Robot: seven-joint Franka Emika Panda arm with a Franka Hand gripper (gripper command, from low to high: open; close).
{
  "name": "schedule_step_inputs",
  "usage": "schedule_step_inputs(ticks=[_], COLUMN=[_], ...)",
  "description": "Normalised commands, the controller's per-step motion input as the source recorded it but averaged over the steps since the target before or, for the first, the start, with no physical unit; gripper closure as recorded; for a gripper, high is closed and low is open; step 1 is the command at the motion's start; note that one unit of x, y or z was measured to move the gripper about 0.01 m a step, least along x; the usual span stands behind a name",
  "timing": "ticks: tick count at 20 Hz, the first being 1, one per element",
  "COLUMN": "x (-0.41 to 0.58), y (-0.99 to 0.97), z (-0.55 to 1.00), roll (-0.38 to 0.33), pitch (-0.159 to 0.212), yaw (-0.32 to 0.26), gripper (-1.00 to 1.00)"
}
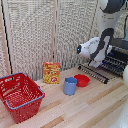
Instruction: Kindly position your hand close to the oven tray's handle. Softly yet firmly grasp the handle using your hand. Slowly and with caution, draw the tray out until it is fully stretched out.
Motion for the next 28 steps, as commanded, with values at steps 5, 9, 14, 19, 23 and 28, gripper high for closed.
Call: schedule_step_inputs(ticks=[5, 9, 14, 19, 23, 28], x=[0.0, 0.0, 0.0, 0.0, 0.003, 0.001], y=[-0.35, -0.23, -0.11, 0.0, 0.0, 0.0], z=[0.06, 0.0, 0.0, 0.0, 0.0, 0.0], roll=[0.184, 0.064, 0.008, -0.009, -0.043, -0.088], pitch=[0.0, 0.0, -0.003, 0.0, 0.0, 0.0], yaw=[0.0, 0.0, 0.0, -0.018, -0.04, -0.063], gripper=[-1.0, -1.0, 1.0, 1.0, 1.0, 1.0])
